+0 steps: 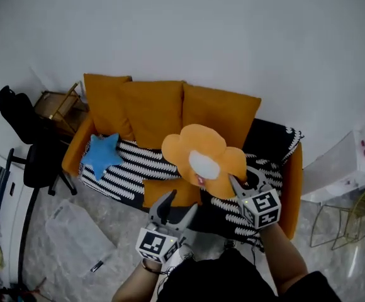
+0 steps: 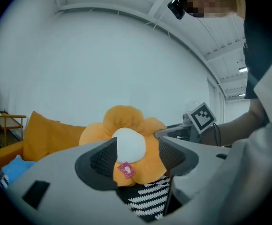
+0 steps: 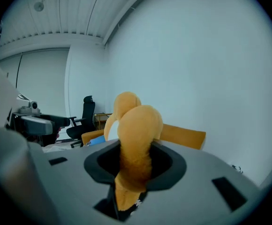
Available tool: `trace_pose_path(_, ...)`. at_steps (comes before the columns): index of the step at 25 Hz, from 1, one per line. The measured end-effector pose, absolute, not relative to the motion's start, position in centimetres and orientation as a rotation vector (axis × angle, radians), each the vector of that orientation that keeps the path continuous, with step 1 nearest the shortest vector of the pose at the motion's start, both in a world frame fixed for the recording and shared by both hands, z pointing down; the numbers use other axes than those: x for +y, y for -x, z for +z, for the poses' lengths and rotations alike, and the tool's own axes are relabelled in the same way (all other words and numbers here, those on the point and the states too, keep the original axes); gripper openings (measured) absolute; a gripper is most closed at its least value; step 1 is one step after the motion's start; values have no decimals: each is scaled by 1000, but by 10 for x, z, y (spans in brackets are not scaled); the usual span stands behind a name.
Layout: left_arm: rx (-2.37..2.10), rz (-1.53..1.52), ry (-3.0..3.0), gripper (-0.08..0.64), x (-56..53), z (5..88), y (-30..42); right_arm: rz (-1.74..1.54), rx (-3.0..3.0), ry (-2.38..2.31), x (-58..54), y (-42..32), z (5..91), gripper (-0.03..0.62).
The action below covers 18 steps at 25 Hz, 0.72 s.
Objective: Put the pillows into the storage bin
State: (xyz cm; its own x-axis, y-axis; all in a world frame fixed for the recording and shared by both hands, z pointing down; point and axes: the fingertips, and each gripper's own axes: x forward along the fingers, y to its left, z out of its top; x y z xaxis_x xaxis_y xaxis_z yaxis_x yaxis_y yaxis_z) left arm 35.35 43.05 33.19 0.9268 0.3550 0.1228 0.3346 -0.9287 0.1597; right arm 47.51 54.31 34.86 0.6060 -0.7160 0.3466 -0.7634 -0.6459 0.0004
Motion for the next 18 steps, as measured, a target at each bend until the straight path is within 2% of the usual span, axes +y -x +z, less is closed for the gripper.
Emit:
trace_pose_path(11, 384, 127, -3039, 267, 347, 293, -312, 335, -1378, -2629, 451, -431, 298, 127)
trace_pose_path(18, 154, 136, -3061, 113, 285, 289, -263, 306, -1514, -2569, 388, -393, 293, 127)
